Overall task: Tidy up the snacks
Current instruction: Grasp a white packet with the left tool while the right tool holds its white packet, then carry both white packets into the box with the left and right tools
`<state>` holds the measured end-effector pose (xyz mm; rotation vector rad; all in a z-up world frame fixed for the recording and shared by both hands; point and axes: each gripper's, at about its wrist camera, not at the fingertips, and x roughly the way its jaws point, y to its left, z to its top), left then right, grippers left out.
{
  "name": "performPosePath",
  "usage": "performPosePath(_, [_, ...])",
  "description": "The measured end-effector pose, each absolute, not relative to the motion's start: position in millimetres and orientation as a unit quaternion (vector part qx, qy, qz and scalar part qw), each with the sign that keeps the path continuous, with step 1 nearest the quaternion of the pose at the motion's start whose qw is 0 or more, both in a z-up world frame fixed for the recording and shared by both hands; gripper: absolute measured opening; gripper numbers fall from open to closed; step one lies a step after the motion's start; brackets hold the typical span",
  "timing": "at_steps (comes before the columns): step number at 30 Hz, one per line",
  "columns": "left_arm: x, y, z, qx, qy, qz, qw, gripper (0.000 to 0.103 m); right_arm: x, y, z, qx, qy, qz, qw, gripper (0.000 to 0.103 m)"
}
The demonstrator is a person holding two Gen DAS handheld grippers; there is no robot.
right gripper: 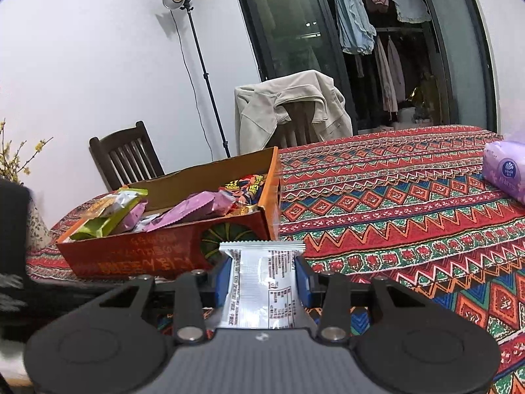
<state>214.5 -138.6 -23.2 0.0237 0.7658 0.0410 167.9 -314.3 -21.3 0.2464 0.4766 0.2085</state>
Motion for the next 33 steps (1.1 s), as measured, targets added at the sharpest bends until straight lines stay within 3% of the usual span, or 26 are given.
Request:
performPosePath(2, [213.0, -137.7, -22.6, 0.011, 0.366, 0.013, 0.930, 0.064, 168.5, -313.7, -22.7, 0.120, 0.238, 0.102, 0.958, 0.040])
performPosePath(14, [185.3, -132.7, -8.4, 0.014, 0.343, -0.010, 0.939, 0.064, 165.3, -314.9, -23.1, 0.121, 0.232, 0.107, 0.959, 0.040])
performPosePath(33, [138.7, -85.0, 78.0, -0.039, 0.233, -0.056, 0.970, 0.064, 143.8, -294.9, 11.4, 0.104, 0.170, 0.130, 0.971, 0.040])
